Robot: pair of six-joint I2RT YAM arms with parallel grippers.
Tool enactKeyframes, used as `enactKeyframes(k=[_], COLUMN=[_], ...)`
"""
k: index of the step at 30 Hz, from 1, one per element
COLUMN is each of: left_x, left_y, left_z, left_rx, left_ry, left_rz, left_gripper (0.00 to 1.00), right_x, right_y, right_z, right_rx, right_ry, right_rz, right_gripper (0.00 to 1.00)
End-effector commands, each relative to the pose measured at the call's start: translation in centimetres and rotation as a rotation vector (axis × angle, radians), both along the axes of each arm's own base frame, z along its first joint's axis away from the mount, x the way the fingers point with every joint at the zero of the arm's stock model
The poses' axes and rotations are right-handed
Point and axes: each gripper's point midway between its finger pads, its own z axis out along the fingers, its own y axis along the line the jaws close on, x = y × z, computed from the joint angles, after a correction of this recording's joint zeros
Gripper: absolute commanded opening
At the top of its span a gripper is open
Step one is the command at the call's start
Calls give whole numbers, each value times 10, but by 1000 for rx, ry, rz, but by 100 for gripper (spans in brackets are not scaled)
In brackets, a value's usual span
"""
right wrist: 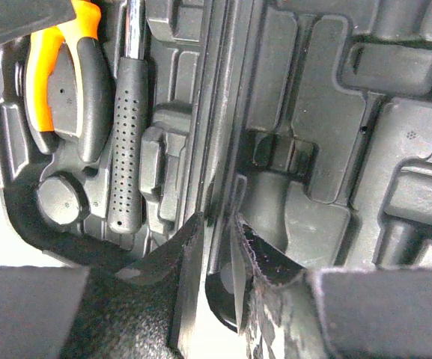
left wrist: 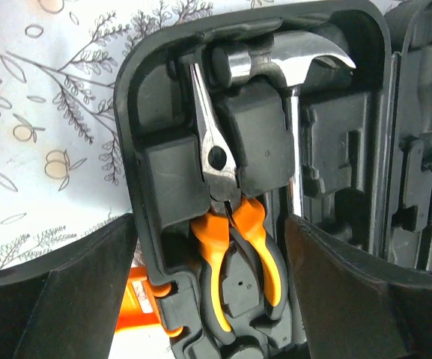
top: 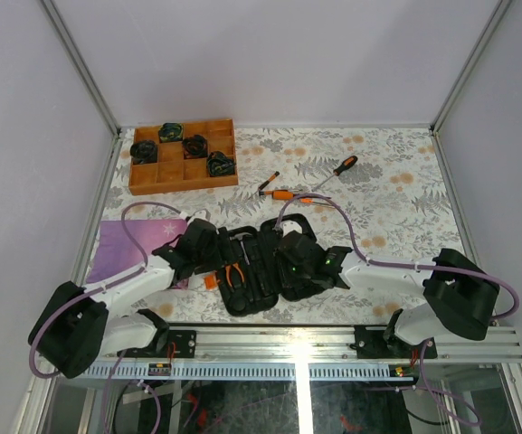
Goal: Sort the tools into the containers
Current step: Place the hammer in the storage box.
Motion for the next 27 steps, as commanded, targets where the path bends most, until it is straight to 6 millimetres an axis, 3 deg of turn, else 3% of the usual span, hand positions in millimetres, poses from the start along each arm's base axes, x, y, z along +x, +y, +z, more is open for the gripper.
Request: enactKeyframes(k=[1,7,13,22,27], left_x=[35,55,61,52,48], left_y=[-22,-24,-9,11,18], left_z=[27,37,50,112,137], left_rx=[-56,-29,27,56,94], left_ry=[-122,-136,-120,-227,-265], left_rz=[-41,-29,25,19,-15], left_gripper=[77,77,78,81,81], right_x=[5,20,45,77,86], right_y=[12,7,-34,-89,-108], right_z=[8,20,43,111,134], right_rx=[40,37,-31,-74,-116], right_ry=[-3,-37,-158,-428,-502], right_rz=[4,-26,-167,-342,-401], right_gripper=[28,33,38,44,49])
